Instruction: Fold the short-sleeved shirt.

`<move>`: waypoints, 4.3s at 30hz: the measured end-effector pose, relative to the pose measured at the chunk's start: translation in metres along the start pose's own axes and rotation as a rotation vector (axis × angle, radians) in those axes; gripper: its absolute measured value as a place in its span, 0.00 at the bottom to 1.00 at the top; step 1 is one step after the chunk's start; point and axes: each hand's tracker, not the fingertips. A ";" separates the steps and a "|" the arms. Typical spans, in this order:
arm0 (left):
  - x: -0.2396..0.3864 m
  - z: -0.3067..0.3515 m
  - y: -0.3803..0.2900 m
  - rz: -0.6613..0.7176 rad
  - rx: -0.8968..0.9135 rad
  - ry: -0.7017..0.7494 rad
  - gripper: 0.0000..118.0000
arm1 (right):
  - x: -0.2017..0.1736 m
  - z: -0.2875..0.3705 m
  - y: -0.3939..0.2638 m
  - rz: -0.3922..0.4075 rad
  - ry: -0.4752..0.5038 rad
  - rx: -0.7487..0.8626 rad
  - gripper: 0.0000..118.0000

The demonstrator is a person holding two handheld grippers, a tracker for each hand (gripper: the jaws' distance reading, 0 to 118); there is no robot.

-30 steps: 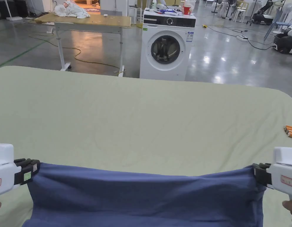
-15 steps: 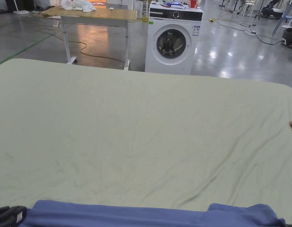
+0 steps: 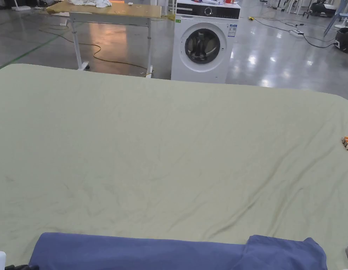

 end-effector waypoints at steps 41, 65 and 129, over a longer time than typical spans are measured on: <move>0.004 0.042 0.097 0.007 0.400 0.042 0.00 | -0.145 0.064 0.147 -0.050 -0.049 0.938 0.01; -0.096 -0.075 0.029 0.621 -0.263 -0.762 0.71 | -0.144 0.039 0.133 -0.020 -0.013 0.811 0.01; 0.161 -0.095 0.083 0.100 -0.387 -0.287 0.06 | -0.116 0.028 0.108 -0.057 0.001 0.731 0.01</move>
